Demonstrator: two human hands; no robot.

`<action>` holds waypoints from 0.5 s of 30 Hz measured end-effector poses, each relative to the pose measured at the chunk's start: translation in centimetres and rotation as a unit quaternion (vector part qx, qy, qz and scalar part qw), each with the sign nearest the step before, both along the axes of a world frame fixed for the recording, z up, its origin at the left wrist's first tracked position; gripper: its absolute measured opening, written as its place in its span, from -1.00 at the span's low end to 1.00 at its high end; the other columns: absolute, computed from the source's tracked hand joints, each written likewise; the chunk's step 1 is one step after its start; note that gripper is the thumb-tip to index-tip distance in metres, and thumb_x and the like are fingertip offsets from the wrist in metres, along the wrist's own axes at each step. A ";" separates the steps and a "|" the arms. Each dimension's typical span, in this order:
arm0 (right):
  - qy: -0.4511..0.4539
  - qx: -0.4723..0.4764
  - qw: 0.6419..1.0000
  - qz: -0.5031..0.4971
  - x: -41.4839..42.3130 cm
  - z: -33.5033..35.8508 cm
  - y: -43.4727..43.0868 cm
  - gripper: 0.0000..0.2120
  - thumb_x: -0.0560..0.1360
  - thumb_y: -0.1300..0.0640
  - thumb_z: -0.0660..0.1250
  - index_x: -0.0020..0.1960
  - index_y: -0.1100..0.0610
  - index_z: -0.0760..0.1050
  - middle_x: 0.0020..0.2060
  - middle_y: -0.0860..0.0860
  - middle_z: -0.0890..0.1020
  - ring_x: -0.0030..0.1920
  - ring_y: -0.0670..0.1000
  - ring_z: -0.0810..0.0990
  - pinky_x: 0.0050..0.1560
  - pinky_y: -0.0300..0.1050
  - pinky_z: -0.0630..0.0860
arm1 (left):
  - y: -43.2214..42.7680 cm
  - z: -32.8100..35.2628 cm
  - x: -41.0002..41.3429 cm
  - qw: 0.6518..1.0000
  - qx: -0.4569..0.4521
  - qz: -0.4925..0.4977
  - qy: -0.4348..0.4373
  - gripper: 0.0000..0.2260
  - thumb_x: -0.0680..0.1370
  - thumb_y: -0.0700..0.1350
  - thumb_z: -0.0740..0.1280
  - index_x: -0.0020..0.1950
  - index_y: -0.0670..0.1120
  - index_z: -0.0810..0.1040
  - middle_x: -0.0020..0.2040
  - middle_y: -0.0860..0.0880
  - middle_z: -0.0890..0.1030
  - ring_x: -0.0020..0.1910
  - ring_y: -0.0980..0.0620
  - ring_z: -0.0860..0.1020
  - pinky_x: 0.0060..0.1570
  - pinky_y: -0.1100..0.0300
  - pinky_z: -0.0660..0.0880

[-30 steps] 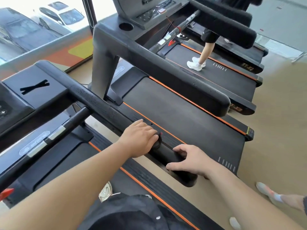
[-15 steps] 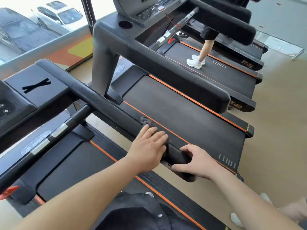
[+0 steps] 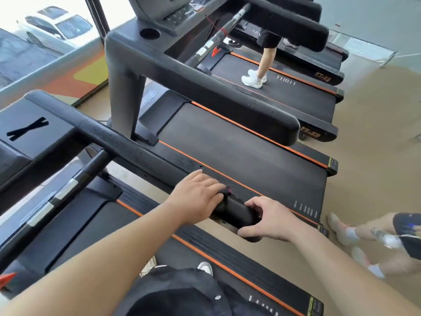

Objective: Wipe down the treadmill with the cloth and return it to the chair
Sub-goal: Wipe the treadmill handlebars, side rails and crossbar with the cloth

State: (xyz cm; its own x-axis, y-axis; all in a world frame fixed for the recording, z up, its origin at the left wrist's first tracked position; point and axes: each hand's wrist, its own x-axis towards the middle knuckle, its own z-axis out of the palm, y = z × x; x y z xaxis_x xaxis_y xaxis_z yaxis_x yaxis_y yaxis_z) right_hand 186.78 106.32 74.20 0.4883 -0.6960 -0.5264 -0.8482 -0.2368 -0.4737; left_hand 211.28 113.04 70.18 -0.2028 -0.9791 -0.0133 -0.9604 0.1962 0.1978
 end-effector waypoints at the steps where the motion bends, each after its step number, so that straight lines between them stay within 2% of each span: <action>1: -0.009 0.007 1.000 -0.009 -0.2 -0.1 0.0 -0.33 0.10 -0.33 0.57 0.17 -0.21 0.52 0.07 -0.26 0.57 0.05 -0.20 0.58 0.11 -0.12 0.60 | -0.9 0.1 0.3 0.999 0.009 0.031 -0.023 -0.53 0.68 0.13 -0.06 0.29 0.06 0.59 0.20 0.10 0.65 0.25 -0.02 0.53 0.46 0.05 0.15; 3: -0.022 0.014 0.999 -0.020 -0.5 -0.3 0.1 -0.34 0.10 -0.30 0.59 0.17 -0.22 0.53 0.08 -0.27 0.57 0.07 -0.22 0.58 0.14 -0.12 0.59 | -1.8 0.4 -1.2 0.994 0.026 0.082 -0.072 -0.49 0.66 0.11 -0.14 0.20 0.05 0.60 0.09 0.06 0.68 0.13 -0.08 0.56 0.38 0.02 0.20; 4: -0.027 0.015 0.999 -0.023 -0.7 -0.3 0.2 -0.32 0.11 -0.28 0.59 0.19 -0.22 0.53 0.08 -0.27 0.57 0.08 -0.23 0.58 0.15 -0.12 0.59 | -1.5 0.3 -2.7 0.993 0.035 0.077 -0.078 -0.51 0.66 0.10 -0.12 0.18 0.04 0.59 0.07 0.04 0.67 0.09 -0.11 0.55 0.36 -0.01 0.24; 7: -0.042 0.017 0.999 -0.026 -0.9 -0.2 0.4 -0.29 0.12 -0.23 0.61 0.25 -0.23 0.52 0.10 -0.24 0.58 0.10 -0.23 0.58 0.17 -0.16 0.57 | 0.3 -0.2 -5.1 0.999 0.008 -0.029 -0.017 -0.63 0.67 0.07 0.08 0.31 0.02 0.58 0.15 0.05 0.66 0.09 -0.11 0.54 0.35 -0.07 0.35; 9: -0.052 0.026 0.998 -0.027 -1.3 -0.4 0.5 -0.26 0.13 -0.21 0.62 0.28 -0.23 0.52 0.11 -0.25 0.57 0.12 -0.23 0.57 0.20 -0.14 0.56 | -0.3 -0.3 -3.3 0.998 -0.003 -0.062 0.005 -0.65 0.67 0.09 0.09 0.32 0.06 0.58 0.16 0.08 0.66 0.10 -0.06 0.55 0.31 -0.02 0.41; 10: -0.056 0.031 0.998 -0.029 -1.6 -0.5 0.6 -0.25 0.13 -0.20 0.63 0.30 -0.23 0.51 0.12 -0.26 0.57 0.14 -0.23 0.57 0.22 -0.13 0.55 | -0.9 -0.2 -2.2 0.999 0.004 -0.051 -0.011 -0.63 0.68 0.10 0.05 0.28 0.08 0.58 0.12 0.08 0.67 0.09 -0.06 0.57 0.28 0.00 0.41; 12: -0.061 0.043 0.996 -0.039 -2.1 -0.8 0.8 -0.25 0.15 -0.17 0.64 0.31 -0.23 0.50 0.14 -0.26 0.58 0.17 -0.23 0.56 0.26 -0.15 0.52 | -2.2 0.0 -0.6 0.998 0.012 0.036 -0.054 -0.58 0.67 0.10 -0.04 0.23 0.05 0.57 0.05 0.03 0.69 0.06 -0.10 0.59 0.24 0.00 0.39; 14: -0.066 0.050 0.995 -0.055 -2.2 -0.9 1.0 -0.25 0.14 -0.17 0.64 0.30 -0.23 0.50 0.14 -0.28 0.58 0.17 -0.25 0.56 0.27 -0.16 0.52 | -1.8 0.5 -1.7 0.989 0.004 0.116 -0.087 -0.60 0.65 0.07 -0.03 0.22 -0.01 0.55 -0.02 -0.02 0.70 0.00 -0.16 0.58 0.23 -0.05 0.37; 15: -0.069 0.052 0.994 -0.062 -2.3 -0.9 1.0 -0.25 0.13 -0.16 0.63 0.29 -0.23 0.51 0.14 -0.29 0.58 0.17 -0.26 0.56 0.26 -0.15 0.52 | -1.1 0.6 -3.3 0.989 -0.002 0.122 -0.085 -0.62 0.64 0.06 0.01 0.23 -0.04 0.54 -0.04 -0.05 0.69 -0.02 -0.19 0.56 0.24 -0.08 0.35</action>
